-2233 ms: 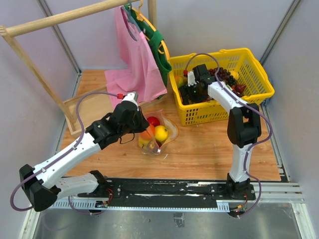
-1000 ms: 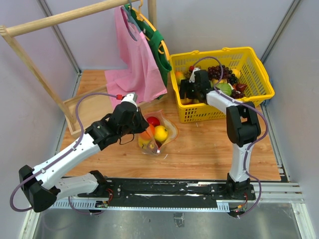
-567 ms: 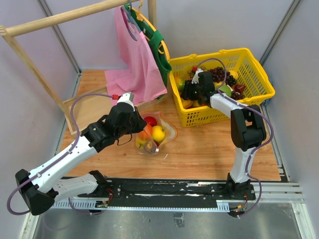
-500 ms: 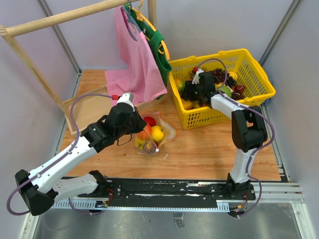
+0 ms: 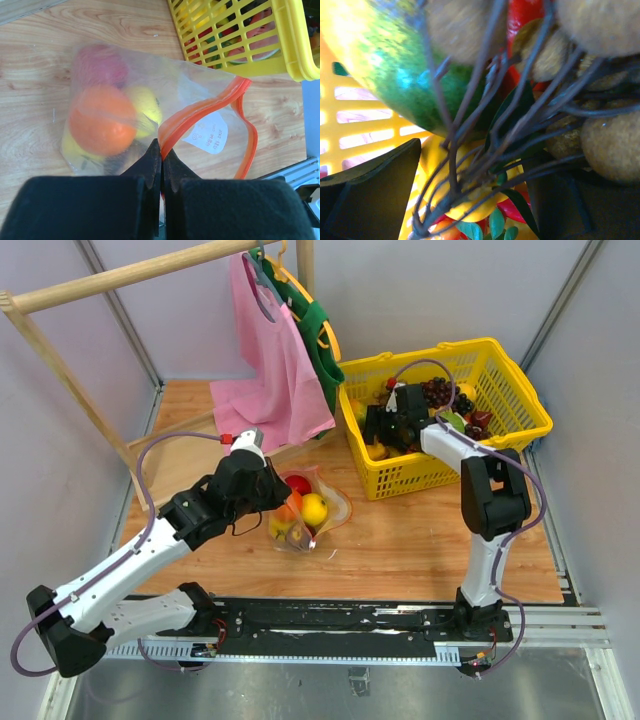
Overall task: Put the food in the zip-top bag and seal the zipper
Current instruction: Pick up the fake vegetable from the bin.
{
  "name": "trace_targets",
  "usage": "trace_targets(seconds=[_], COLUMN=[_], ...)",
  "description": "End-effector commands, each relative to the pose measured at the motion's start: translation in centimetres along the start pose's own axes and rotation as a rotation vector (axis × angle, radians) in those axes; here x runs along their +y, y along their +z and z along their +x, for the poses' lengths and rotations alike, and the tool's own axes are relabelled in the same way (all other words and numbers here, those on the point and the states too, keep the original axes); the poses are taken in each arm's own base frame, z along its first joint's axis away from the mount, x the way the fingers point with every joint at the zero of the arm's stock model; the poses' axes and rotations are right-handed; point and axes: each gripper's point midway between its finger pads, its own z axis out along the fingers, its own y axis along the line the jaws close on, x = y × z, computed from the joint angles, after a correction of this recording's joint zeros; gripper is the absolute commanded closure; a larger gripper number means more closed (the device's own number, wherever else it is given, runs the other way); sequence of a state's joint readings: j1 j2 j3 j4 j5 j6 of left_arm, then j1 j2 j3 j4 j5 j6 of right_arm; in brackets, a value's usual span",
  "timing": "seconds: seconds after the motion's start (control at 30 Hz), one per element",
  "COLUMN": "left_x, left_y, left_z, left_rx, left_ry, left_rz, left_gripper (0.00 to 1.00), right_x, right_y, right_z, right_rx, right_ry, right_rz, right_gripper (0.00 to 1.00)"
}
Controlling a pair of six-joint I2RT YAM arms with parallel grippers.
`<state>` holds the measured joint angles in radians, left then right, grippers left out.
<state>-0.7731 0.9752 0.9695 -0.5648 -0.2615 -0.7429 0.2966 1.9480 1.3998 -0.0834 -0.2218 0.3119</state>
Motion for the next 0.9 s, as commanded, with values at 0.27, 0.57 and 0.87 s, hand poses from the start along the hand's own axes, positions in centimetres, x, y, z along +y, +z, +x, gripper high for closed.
trace_targets(seconds=[0.27,0.57,0.87], left_x=[-0.8,-0.7,-1.0], left_y=[0.7,0.6,0.5], left_z=[-0.6,-0.6,-0.3], left_rx=[-0.012,-0.012,-0.003], left_ry=[-0.021,-0.022,-0.028], left_rz=[0.018,0.017,0.042], left_gripper=[1.00,1.00,1.00], right_x=[-2.3,-0.7,-0.7], right_y=[3.4,-0.5,-1.5], right_z=[7.5,6.6,7.0], right_rx=[0.325,0.365,0.410], right_ry=[0.044,-0.014,-0.061], right_rz=[0.015,-0.032,-0.044], right_gripper=[0.08,0.05,0.02])
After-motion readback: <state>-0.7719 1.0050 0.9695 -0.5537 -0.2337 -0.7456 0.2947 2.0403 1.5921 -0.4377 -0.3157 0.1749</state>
